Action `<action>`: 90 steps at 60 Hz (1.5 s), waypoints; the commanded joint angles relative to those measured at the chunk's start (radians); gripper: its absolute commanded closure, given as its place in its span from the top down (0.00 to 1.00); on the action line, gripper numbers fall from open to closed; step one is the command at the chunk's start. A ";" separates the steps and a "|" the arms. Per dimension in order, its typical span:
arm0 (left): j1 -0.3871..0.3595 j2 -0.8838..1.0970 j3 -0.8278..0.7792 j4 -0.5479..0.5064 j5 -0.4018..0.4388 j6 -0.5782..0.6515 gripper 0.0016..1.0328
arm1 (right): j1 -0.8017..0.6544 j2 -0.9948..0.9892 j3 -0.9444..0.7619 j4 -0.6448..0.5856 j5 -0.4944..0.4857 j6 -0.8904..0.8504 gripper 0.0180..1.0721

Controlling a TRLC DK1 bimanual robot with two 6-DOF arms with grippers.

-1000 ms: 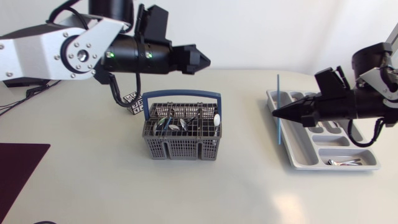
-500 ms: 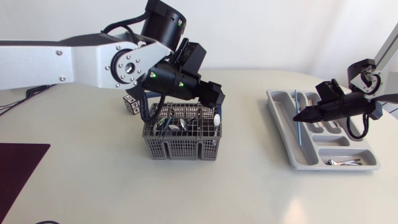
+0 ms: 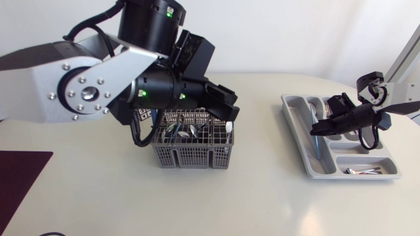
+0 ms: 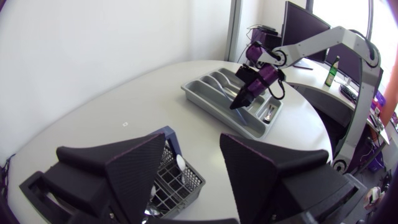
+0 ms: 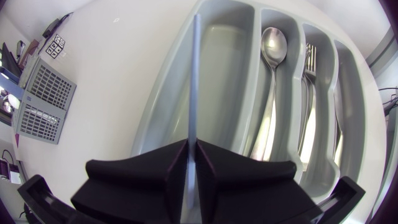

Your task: Transfer all utensils from the basket to the drawer tray.

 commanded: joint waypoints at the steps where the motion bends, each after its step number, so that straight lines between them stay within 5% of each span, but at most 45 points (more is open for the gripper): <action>1: -0.019 0.018 -0.051 -0.015 -0.010 0.021 0.62 | -0.008 0.032 0.023 0.000 0.010 0.019 0.56; 6: -0.025 0.040 -0.060 -0.018 -0.010 0.017 0.62 | -0.008 0.030 0.017 -0.001 0.011 0.019 0.86; 10: -0.033 0.056 -0.066 -0.018 -0.010 0.014 0.58 | -0.008 0.021 0.008 -0.001 0.013 0.018 0.95; 24: -0.023 0.188 -0.005 -0.070 -0.010 -0.002 0.44 | -0.008 -0.060 -0.047 -0.007 0.011 0.016 0.95; 34: -0.014 0.261 0.069 -0.111 -0.010 -0.010 0.43 | -0.006 -0.123 -0.086 -0.018 0.005 0.016 0.95; 70: 0.010 0.368 0.121 0.002 -0.108 -0.053 0.40 | 0.000 -0.192 -0.146 -0.018 -0.023 0.009 0.95; 83: 0.033 0.382 0.138 0.002 -0.030 -0.082 0.15 | 0.000 -0.202 -0.156 -0.013 -0.024 0.006 0.95; 90: 0.036 0.374 0.130 0.002 0.010 -0.085 0.09 | -0.002 -0.212 -0.159 -0.017 -0.024 0.004 0.95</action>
